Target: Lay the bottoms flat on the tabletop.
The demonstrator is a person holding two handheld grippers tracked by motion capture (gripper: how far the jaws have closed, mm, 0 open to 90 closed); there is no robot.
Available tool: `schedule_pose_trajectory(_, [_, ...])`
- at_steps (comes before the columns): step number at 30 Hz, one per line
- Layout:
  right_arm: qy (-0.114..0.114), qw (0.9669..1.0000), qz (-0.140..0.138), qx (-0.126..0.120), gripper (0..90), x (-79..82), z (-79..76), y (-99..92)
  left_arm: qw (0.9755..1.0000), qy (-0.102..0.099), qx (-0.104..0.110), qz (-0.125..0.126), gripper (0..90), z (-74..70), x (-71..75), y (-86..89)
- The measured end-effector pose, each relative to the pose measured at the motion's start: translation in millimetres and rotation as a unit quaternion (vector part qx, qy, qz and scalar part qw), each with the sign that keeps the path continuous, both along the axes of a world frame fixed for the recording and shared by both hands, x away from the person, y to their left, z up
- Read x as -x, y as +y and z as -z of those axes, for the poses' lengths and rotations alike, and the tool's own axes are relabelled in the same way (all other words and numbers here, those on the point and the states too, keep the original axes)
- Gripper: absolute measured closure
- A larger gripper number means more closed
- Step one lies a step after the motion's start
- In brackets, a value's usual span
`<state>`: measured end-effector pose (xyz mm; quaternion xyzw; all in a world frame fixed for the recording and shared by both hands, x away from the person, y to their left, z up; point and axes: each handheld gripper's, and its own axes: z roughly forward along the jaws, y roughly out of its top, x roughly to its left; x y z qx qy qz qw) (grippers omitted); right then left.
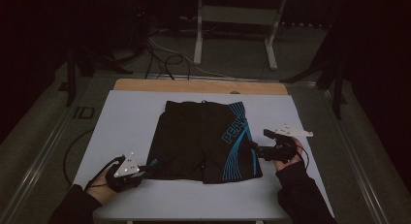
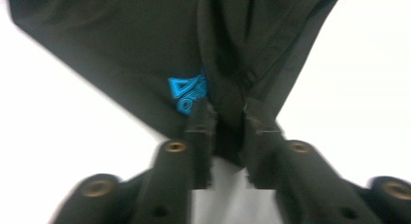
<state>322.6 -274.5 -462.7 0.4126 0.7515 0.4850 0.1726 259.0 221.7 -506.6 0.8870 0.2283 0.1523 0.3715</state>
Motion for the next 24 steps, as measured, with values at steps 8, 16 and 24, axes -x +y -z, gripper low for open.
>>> schedule_pose_trajectory(8, [-0.005, 1.0, -0.003, -0.001, 16.1, 1.9, -2.5, 1.7, 0.9999, 0.002, 0.013, -0.003, 84.4, -6.7, 2.9, 6.3])
schedule_pose_trajectory(16, [-0.004, 1.0, -0.002, -0.007, 16.1, 5.1, -2.5, -0.2, 0.9995, 0.029, -0.014, 0.006, 82.3, 4.5, 4.3, 11.5])
schedule_pose_trajectory(24, [-0.002, 1.0, -0.004, -0.004, 16.1, 7.5, 0.4, -0.8, 0.9987, 0.049, -0.003, 0.018, 77.9, 5.9, 8.5, 14.8])
